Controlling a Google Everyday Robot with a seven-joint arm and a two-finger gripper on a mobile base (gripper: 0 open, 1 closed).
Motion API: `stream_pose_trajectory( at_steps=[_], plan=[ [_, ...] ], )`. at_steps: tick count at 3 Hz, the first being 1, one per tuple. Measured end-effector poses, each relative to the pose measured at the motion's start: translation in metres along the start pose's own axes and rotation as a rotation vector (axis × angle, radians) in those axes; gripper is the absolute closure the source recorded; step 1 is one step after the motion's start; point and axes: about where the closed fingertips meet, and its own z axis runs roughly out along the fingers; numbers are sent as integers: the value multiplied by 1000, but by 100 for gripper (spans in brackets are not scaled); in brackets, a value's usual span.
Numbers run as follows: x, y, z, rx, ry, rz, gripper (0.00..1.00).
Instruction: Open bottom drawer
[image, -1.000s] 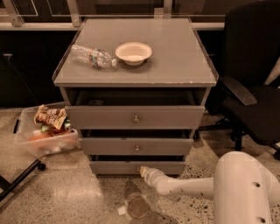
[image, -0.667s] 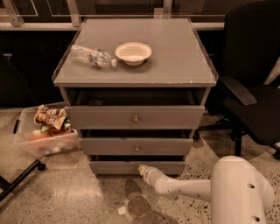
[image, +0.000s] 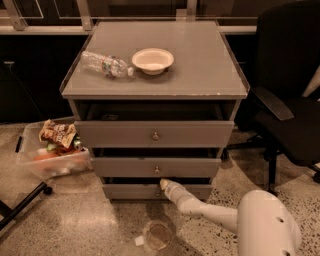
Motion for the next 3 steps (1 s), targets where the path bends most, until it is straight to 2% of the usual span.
stream_pose_trajectory(
  at_steps=[1, 2, 3],
  plan=[
    [-19, -5, 19, 5, -48, 8, 100],
    [-18, -6, 22, 6, -50, 4, 100],
    [-8, -23, 37, 50, -25, 2, 100]
  ],
)
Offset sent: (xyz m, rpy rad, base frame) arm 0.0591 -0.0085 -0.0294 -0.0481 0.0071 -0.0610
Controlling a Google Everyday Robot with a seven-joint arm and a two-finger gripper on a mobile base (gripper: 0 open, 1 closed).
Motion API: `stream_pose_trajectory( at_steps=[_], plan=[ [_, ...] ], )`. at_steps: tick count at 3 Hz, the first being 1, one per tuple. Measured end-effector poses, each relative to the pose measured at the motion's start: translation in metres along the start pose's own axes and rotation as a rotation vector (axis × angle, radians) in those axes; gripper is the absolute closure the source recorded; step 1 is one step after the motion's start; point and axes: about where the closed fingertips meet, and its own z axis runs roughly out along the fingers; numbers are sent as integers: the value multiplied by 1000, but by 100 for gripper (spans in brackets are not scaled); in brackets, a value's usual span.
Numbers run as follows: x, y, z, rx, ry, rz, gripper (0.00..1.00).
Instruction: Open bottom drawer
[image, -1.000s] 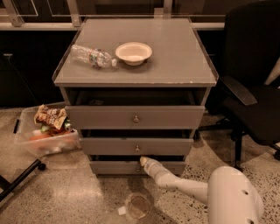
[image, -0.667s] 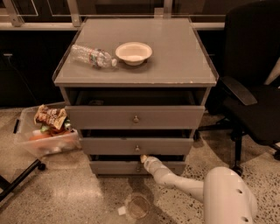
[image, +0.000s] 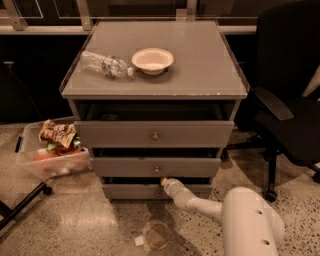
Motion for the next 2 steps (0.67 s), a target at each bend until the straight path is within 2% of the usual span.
stream_pose_trajectory(
  at_steps=[1, 2],
  plan=[
    [10, -13, 13, 45, 28, 2, 100],
    [8, -12, 12, 48, 31, -1, 100]
  ],
)
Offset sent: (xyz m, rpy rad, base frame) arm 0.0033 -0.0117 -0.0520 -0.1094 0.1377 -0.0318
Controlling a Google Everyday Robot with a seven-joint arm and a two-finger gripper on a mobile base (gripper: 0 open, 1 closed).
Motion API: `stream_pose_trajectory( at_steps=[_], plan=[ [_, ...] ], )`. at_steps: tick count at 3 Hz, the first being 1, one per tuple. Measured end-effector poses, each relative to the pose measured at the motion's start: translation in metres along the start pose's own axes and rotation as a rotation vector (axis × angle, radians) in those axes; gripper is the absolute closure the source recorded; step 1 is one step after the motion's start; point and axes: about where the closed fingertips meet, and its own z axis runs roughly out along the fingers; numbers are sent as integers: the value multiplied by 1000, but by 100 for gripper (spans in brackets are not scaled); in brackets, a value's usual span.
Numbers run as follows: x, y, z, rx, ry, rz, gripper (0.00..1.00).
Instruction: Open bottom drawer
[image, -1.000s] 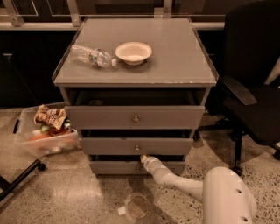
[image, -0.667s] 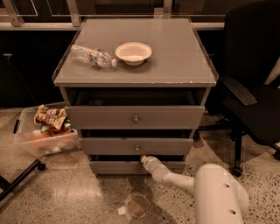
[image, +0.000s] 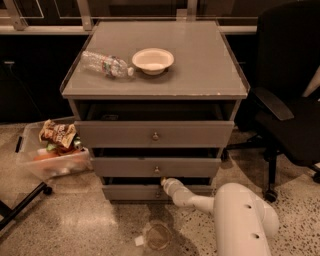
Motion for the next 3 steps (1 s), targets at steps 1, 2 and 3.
stream_pose_trajectory(
  at_steps=[1, 2, 3],
  plan=[
    [-2, 1, -1, 0, 0, 0, 100],
    [7, -13, -14, 48, 43, -25, 100],
    [6, -13, -16, 51, 46, -27, 100]
  ],
)
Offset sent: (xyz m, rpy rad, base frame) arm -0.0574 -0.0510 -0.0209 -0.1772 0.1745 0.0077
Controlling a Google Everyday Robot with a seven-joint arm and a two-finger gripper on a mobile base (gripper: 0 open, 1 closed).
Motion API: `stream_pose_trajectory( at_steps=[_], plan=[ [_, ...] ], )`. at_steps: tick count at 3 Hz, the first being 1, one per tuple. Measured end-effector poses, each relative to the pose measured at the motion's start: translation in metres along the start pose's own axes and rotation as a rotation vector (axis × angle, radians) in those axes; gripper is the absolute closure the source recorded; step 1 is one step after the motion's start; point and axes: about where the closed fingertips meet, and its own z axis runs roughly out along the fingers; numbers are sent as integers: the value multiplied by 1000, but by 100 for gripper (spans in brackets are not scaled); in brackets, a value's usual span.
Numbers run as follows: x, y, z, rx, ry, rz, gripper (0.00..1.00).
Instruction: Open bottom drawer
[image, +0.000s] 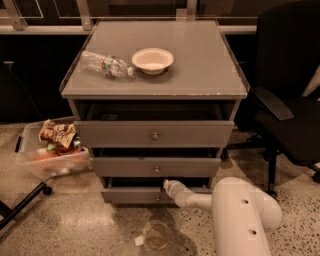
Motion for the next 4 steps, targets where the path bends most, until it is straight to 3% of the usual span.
stream_pose_trajectory(
  at_steps=[2, 3, 4],
  plan=[
    [24, -28, -31, 85, 145, -111, 100],
    [43, -47, -50, 123, 251, -169, 100],
    [51, -53, -57, 135, 295, -189, 100]
  ],
)
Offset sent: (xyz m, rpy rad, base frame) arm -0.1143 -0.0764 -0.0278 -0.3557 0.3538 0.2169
